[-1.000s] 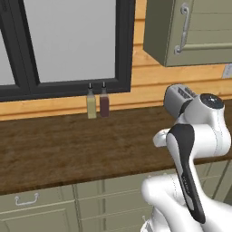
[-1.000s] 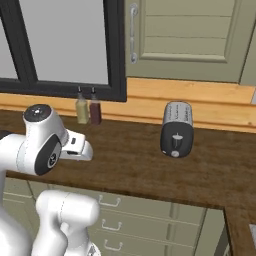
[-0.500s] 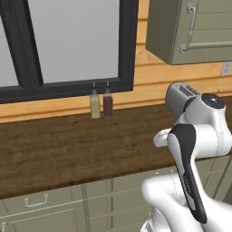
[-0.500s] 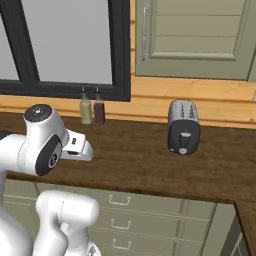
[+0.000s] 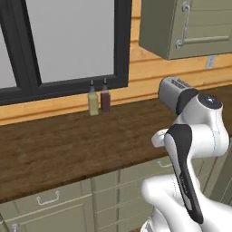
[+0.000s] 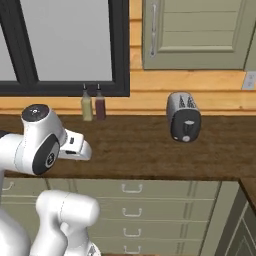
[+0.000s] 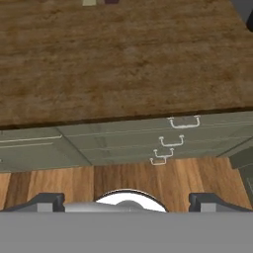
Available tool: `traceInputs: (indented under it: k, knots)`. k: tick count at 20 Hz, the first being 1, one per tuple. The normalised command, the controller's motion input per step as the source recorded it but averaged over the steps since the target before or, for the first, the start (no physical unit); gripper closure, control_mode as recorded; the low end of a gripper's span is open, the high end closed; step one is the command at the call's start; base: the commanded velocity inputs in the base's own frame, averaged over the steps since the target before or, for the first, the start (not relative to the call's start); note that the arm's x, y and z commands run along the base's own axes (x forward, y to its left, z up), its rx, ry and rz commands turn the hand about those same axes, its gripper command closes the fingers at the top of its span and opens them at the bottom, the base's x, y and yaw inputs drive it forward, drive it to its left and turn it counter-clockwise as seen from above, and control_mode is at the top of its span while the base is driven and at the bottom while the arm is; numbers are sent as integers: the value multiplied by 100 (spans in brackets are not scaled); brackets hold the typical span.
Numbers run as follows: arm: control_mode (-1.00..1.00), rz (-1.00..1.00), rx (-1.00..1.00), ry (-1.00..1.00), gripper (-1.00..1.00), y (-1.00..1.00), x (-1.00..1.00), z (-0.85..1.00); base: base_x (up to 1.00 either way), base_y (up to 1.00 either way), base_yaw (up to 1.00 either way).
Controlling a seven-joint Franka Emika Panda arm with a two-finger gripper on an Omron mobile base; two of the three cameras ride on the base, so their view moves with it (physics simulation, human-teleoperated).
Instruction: Take a straw from the drawer in front and place it inside the glass cup on the dining counter.
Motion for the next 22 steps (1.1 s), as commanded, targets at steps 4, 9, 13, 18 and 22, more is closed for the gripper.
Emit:
traceInputs:
  k: [4, 9, 13, 18, 22]
  knots:
    - [100, 0, 0, 0, -100, 0, 0, 0, -64, 0, -27]
    - [100, 0, 0, 0, -100, 0, 0, 0, -51, 7, -17]
    - [100, 0, 0, 0, -100, 0, 0, 0, -54, 13, -9]
    - [100, 0, 0, 0, -100, 0, 0, 0, -55, 15, -3]
    - [100, 0, 0, 0, -100, 0, 0, 0, -64, 4, 0]
